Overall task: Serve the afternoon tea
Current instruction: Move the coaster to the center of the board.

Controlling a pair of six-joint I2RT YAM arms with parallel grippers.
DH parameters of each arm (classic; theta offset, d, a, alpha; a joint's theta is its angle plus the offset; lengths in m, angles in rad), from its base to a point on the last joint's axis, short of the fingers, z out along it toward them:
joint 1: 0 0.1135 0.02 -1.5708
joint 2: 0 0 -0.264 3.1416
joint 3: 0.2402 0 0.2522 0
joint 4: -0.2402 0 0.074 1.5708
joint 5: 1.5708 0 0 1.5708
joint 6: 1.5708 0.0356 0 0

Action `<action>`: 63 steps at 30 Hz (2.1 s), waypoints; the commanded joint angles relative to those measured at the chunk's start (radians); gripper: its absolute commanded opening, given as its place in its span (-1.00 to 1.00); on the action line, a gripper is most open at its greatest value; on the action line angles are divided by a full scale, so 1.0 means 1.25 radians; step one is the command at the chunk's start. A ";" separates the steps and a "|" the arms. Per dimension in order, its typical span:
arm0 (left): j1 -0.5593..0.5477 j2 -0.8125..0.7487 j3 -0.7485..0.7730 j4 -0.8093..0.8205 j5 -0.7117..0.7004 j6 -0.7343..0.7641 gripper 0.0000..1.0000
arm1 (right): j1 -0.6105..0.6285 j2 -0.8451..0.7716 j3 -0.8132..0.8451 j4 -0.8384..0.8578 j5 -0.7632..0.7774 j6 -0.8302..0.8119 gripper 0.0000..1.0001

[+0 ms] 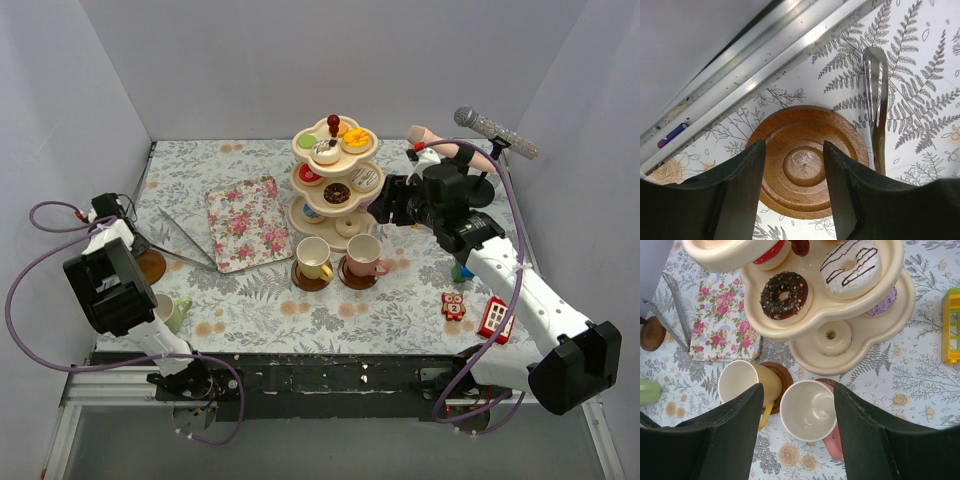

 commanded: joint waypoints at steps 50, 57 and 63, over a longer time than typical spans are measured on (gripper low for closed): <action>0.008 -0.105 -0.214 0.065 0.113 -0.033 -0.53 | -0.018 -0.094 -0.103 0.065 -0.063 0.021 0.29; -0.016 -0.148 -0.246 0.051 0.193 -0.068 -0.54 | -0.017 -0.113 -0.105 0.058 -0.053 0.014 0.29; -0.060 -0.199 -0.248 0.041 0.194 -0.074 -0.50 | -0.019 -0.126 -0.115 0.058 -0.050 0.017 0.29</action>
